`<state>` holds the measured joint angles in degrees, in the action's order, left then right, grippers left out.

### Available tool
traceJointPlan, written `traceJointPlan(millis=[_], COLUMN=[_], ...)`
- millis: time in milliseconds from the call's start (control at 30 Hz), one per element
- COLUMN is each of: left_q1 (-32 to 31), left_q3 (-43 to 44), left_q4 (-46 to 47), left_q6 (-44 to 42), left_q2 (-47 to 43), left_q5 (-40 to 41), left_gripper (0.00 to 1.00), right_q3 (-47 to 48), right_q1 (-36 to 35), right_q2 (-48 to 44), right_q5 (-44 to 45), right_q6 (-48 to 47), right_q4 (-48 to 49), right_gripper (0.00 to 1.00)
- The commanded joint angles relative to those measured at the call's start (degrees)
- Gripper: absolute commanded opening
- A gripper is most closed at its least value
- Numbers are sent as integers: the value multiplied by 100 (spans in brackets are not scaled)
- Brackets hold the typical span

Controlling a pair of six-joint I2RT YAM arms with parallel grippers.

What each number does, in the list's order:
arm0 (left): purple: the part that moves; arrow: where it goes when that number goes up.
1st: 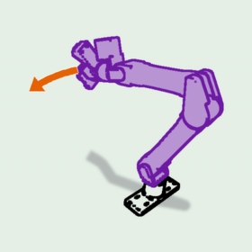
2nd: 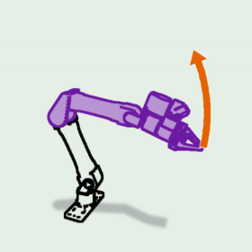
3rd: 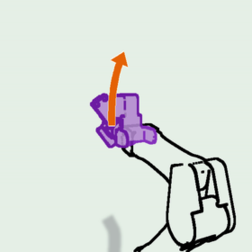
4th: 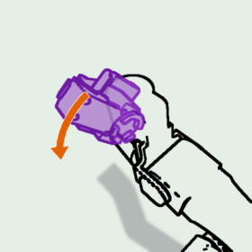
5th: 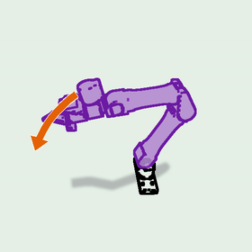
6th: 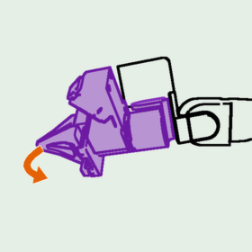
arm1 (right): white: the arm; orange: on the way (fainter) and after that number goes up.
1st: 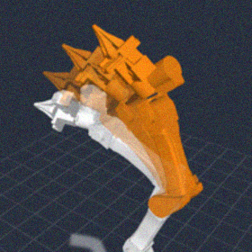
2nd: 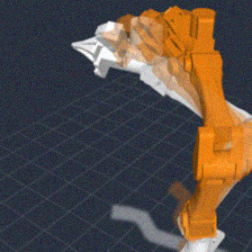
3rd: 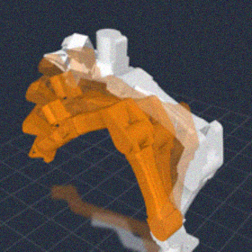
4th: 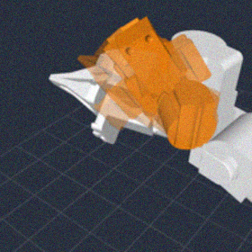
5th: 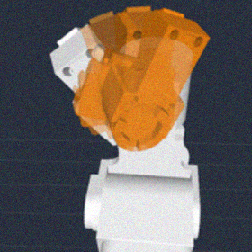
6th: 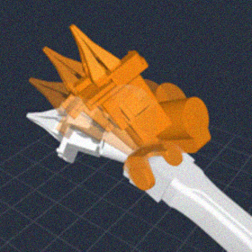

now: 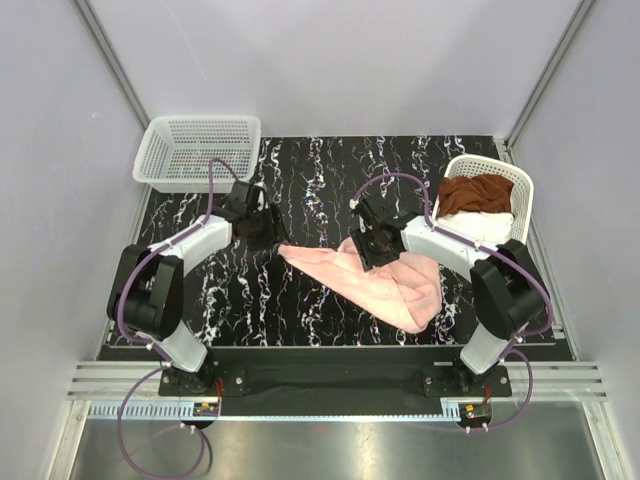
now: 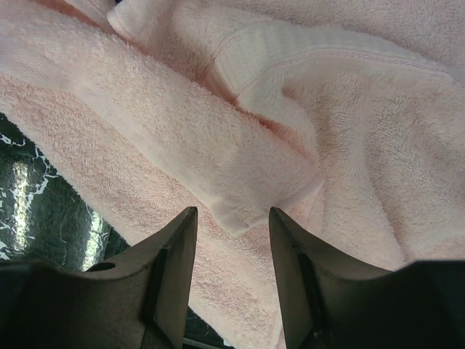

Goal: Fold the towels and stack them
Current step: Flatten out the crumpled towel

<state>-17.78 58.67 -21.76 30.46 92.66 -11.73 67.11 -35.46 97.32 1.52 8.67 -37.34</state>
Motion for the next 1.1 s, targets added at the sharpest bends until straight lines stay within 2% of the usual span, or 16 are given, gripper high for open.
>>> traceJointPlan(millis=[0,67,500,800,1067], left_q1=[-32,-32,-120,-120,-112], left_q3=[21,-66,-85,-40,-67], left_q4=[260,268,216,163,312], left_q6=[-102,-14,-277,-356,-128], left_q2=[111,173,-64,-47,217], left_q5=[21,39,408,522,408], left_gripper=[61,61,61,61,61], right_q3=[-154,-172,-137,-470,-568], right_q1=[-31,-22,-22,-13,-22], right_q2=[-371,-380,-239,-257,-187], right_q5=[156,173,648,701,744], right_q6=[187,328,2709,3325,3423], right_q4=[412,429,61,227,517], right_gripper=[52,51,48,48,48])
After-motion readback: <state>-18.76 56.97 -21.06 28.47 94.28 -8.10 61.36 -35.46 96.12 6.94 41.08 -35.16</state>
